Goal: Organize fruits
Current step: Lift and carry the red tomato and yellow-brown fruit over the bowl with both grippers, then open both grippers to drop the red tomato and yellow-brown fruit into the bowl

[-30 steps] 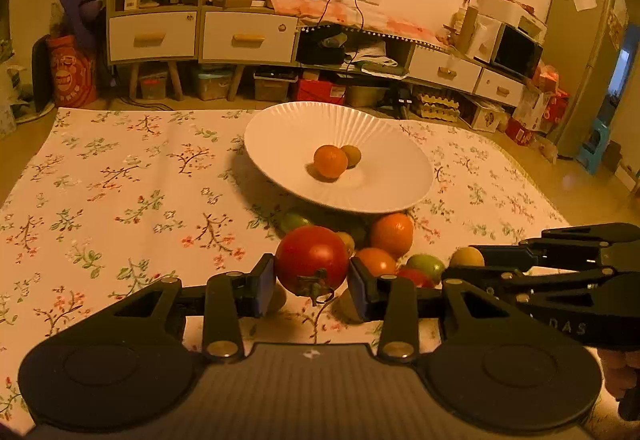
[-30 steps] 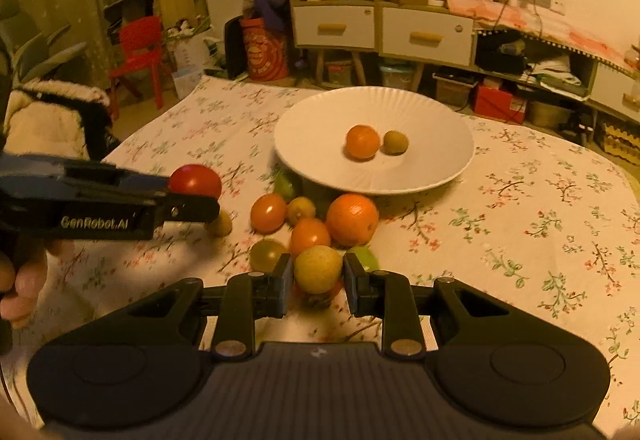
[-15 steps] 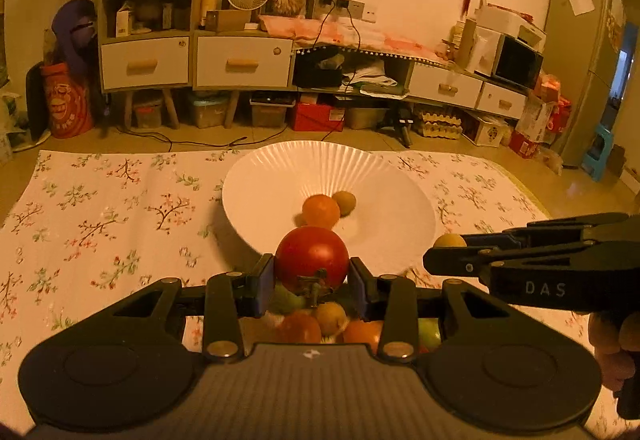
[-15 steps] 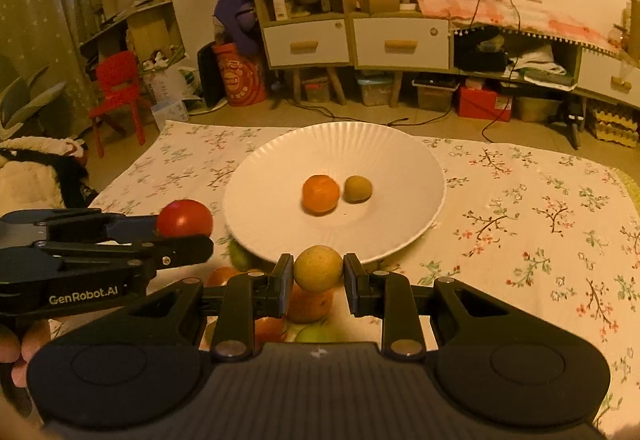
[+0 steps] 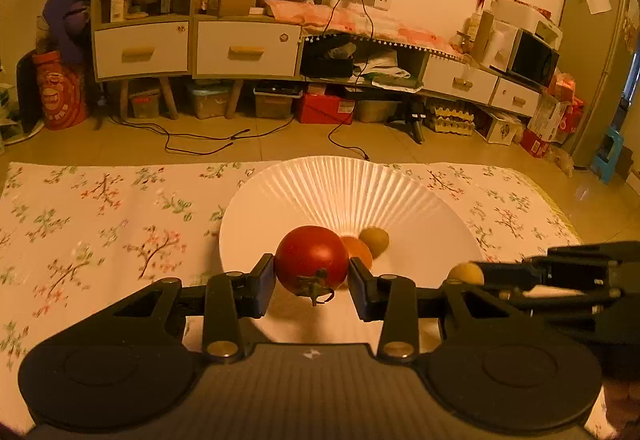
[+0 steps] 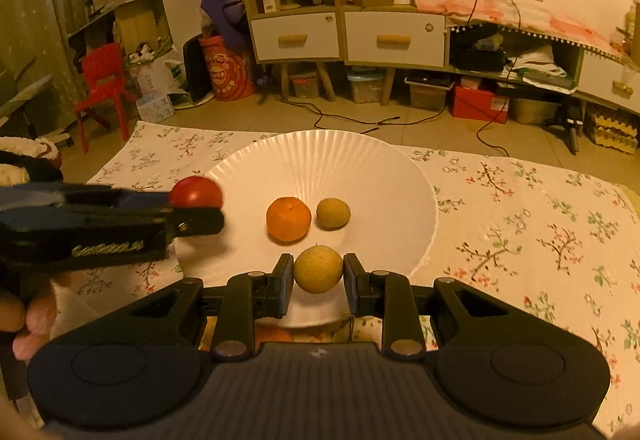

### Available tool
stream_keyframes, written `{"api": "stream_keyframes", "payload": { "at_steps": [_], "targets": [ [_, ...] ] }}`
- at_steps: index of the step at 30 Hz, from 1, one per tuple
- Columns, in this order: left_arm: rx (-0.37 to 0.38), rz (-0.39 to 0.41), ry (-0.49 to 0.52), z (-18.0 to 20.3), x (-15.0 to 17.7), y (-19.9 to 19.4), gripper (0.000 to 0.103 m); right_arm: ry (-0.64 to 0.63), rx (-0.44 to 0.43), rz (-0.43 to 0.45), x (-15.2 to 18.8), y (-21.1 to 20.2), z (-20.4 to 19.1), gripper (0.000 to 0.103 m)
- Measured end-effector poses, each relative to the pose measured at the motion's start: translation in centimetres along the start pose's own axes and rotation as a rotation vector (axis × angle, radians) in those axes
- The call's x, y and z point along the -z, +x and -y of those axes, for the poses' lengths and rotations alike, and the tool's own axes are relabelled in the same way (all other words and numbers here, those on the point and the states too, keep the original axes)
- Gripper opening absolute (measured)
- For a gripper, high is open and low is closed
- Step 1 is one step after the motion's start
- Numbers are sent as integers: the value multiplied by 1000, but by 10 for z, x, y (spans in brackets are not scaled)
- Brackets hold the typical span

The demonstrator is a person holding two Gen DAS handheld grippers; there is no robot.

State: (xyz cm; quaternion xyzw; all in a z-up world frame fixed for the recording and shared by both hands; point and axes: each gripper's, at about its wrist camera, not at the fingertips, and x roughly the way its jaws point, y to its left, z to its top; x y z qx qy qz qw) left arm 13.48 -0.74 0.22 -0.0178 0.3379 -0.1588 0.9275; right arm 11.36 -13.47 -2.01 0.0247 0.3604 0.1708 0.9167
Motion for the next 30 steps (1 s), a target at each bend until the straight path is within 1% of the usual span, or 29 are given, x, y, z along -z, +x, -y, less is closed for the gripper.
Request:
{"api": "stream_keyframes", "payload": {
  "at_steps": [4, 7, 14, 18, 23, 26, 30],
  "targets": [
    [11, -21, -10, -1, -10, 14, 31, -12, 2, -12, -3, 11, 0, 24],
    [18, -56, -4, 0, -17, 25, 31, -15, 8, -18, -3, 18, 1, 24],
    [38, -103, -4, 1, -25, 46, 31, -25, 10, -22, -3, 27, 2, 24],
    [53, -115, -21, 0, -30, 53, 31, -44, 16, -26, -3, 32, 0, 24],
    [75, -155, -28, -4, -31, 59, 31, -67, 19, -26, -3, 36, -3, 24],
    [92, -160, -27, -4, -32, 60, 31, -73, 16, -23, -3, 38, -4, 24],
    [92, -158, -24, -1, -32, 61, 31, -104, 25, -19, -2, 39, -7, 24]
  ]
}}
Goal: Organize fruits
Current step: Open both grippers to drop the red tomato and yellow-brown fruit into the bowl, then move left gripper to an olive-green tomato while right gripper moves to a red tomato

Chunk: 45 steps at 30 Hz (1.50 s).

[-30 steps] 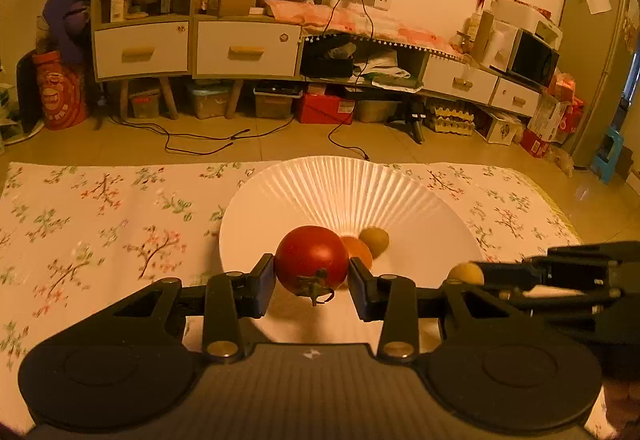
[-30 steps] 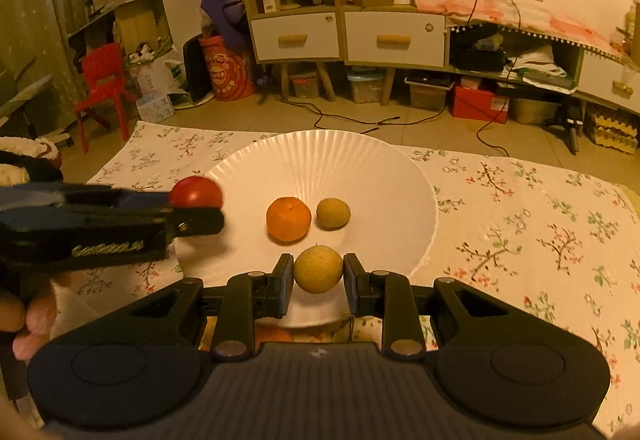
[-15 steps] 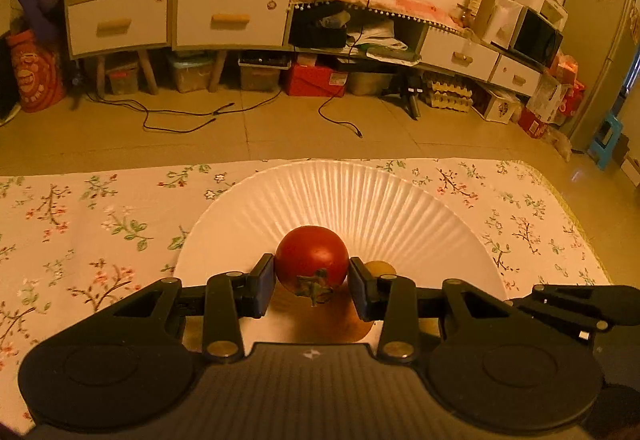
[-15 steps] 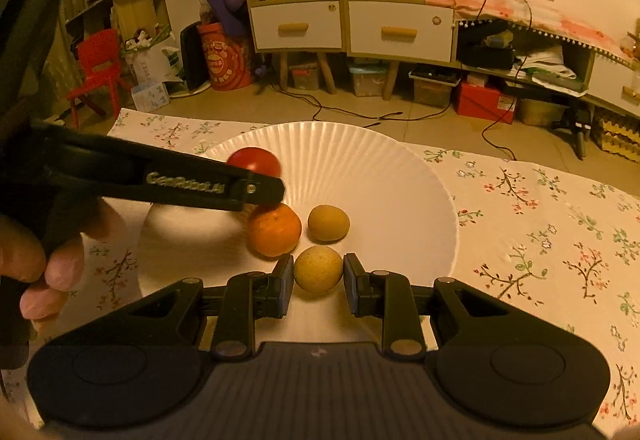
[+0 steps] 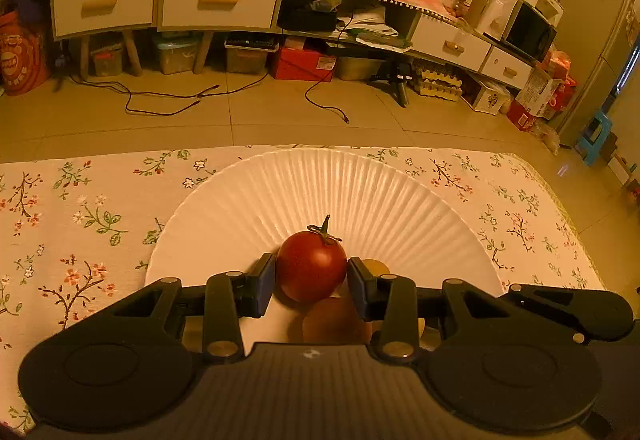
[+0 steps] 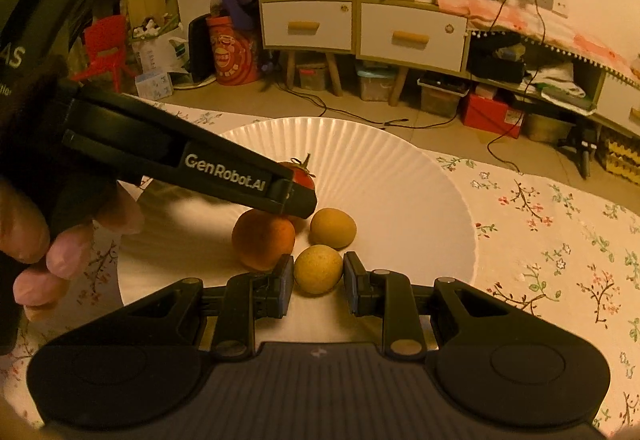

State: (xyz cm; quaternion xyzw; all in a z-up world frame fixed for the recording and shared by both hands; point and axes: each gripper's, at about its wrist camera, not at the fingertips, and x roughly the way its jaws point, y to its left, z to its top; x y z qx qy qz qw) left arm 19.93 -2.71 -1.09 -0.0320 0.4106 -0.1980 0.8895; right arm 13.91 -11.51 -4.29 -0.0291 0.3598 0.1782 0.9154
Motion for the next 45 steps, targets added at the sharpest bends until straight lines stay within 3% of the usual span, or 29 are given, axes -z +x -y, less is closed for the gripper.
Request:
{"api": "stream_keyframes", "payload": {
  "at_steps": [9, 13, 20, 25, 33, 45],
  "targets": [
    [-1, 20, 5, 2, -1, -4, 33, -9, 7, 6, 1, -1, -1, 26],
    [-13, 29, 22, 1, -1, -12, 38, -13, -2, 9, 0, -7, -2, 41],
    [-30, 50, 23, 0, 4, -30, 51, -30, 5, 18, 0, -18, -7, 56],
    [-40, 58, 38, 3, 11, -45, 58, -27, 1, 26, 0, -30, -11, 72],
    [-41, 70, 17, 4, 24, -65, 73, -37, -9, 21, 4, -47, -16, 81],
    [-66, 44, 1, -2, 56, -87, 81, -16, 3, 14, 14, -70, -18, 89]
  ]
}}
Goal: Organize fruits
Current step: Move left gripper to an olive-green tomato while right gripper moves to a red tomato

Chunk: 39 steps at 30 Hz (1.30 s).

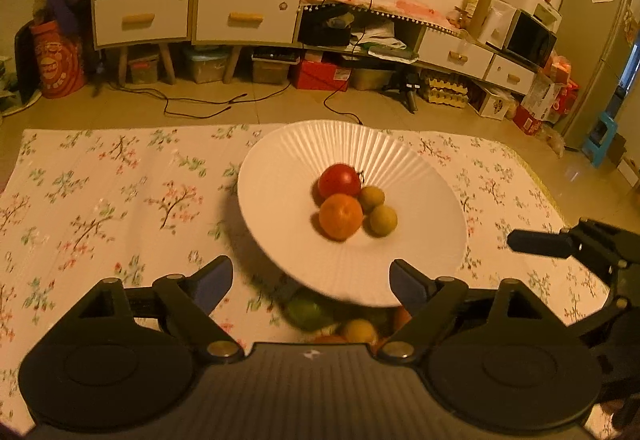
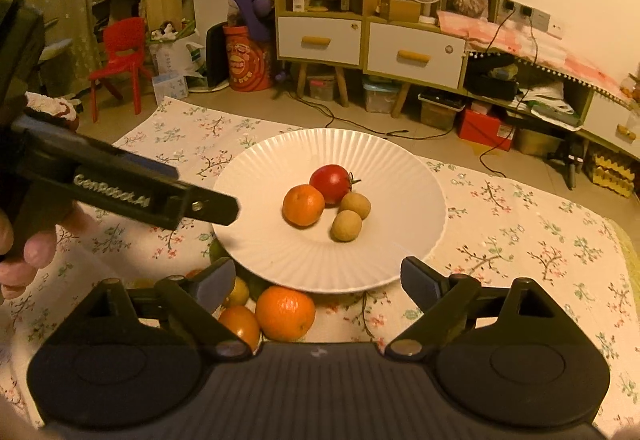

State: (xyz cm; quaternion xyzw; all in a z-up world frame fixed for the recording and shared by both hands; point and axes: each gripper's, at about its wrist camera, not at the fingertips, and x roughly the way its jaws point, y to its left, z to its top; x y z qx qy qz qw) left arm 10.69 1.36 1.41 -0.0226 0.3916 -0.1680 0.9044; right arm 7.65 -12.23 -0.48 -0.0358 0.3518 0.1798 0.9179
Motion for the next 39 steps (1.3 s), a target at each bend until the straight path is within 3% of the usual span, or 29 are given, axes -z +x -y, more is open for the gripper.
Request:
{"api": "stream_keyframes", "payload": {
  "at_steps": [5, 12, 22, 27, 32, 39],
  "targets": [
    [-18, 1, 5, 1, 12, -13, 91, 17, -1, 5, 5, -10, -1, 93],
    [-35, -10, 31, 4, 30, -26, 96, 44, -1, 2, 14, -19, -5, 97],
    [-14, -14, 7, 2, 58, -42, 96, 62, 1, -9, 30, -31, -11, 100],
    [-24, -16, -22, -4, 78, -47, 96, 37, 11, -22, 40, -32, -15, 100],
    [-85, -4, 14, -7, 97, -51, 96, 24, 17, -21, 51, -36, -24, 101],
    [-84, -6, -6, -17, 110, -55, 96, -32, 11, -45, 66, -35, -35, 101]
  ]
}}
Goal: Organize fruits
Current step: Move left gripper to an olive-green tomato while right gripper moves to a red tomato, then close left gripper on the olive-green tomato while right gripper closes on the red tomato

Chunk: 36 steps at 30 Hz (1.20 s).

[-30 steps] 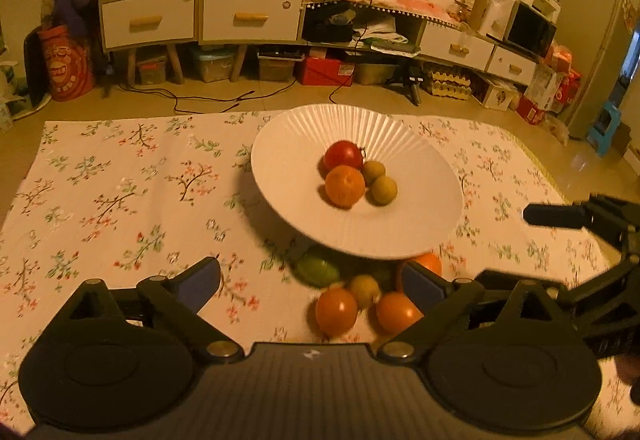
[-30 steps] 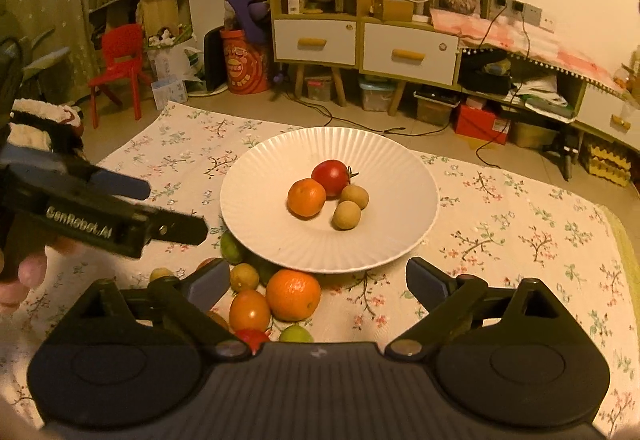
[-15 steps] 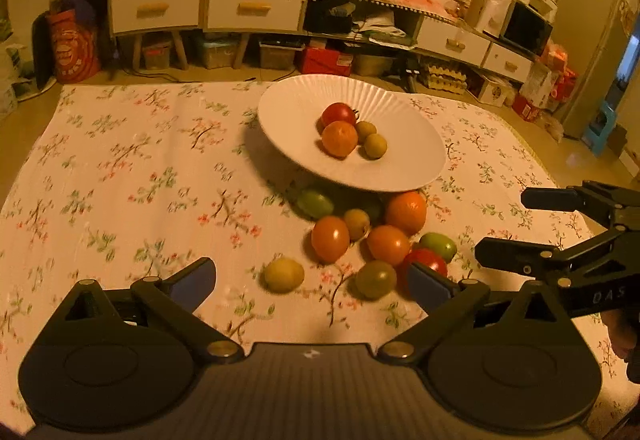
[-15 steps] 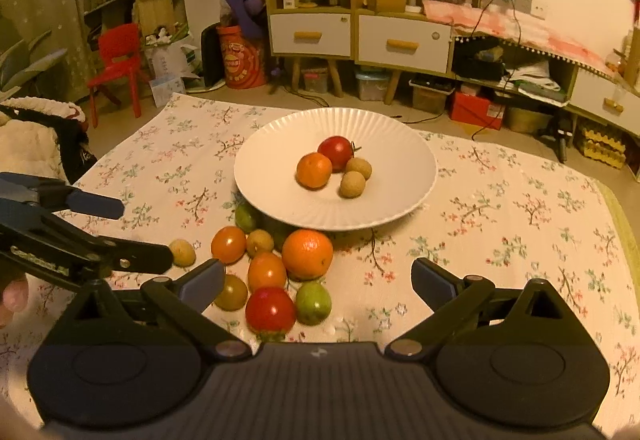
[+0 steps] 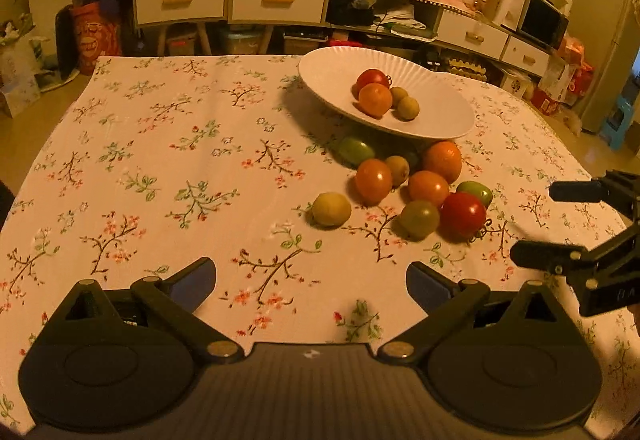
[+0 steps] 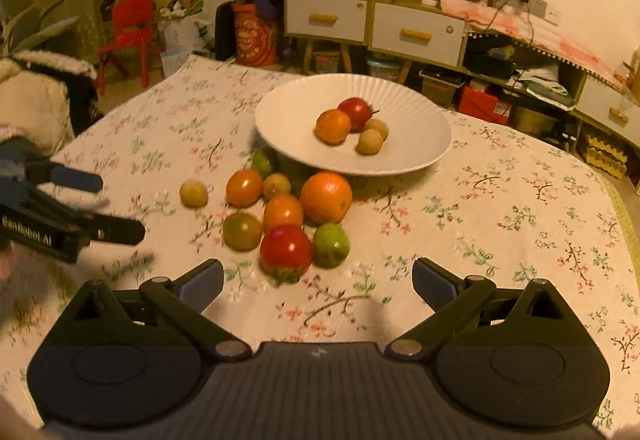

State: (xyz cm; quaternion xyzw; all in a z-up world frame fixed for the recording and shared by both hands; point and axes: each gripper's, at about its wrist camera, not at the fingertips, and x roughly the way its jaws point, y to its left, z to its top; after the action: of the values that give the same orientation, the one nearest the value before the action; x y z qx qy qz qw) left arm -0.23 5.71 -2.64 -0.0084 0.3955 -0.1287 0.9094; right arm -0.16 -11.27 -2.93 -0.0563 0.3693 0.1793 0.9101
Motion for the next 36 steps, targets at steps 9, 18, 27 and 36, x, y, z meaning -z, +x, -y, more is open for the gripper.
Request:
{"api": "stream_keyframes", "payload": {
  "at_steps": [9, 18, 27, 36],
  "targets": [
    [-16, -1, 37, 3, 16, 8, 96, -36, -11, -33, 14, 6, -10, 101],
    [-41, 20, 127, 12, 28, 18, 96, -30, -15, -44, 22, 14, -11, 101],
    [-49, 49, 116, 14, 23, 25, 96, -25, -17, -27, 24, 19, -9, 92],
    [-36, 85, 115, 18, 15, 30, 80, -40, -54, 8, 20, 23, -14, 78]
  ]
}}
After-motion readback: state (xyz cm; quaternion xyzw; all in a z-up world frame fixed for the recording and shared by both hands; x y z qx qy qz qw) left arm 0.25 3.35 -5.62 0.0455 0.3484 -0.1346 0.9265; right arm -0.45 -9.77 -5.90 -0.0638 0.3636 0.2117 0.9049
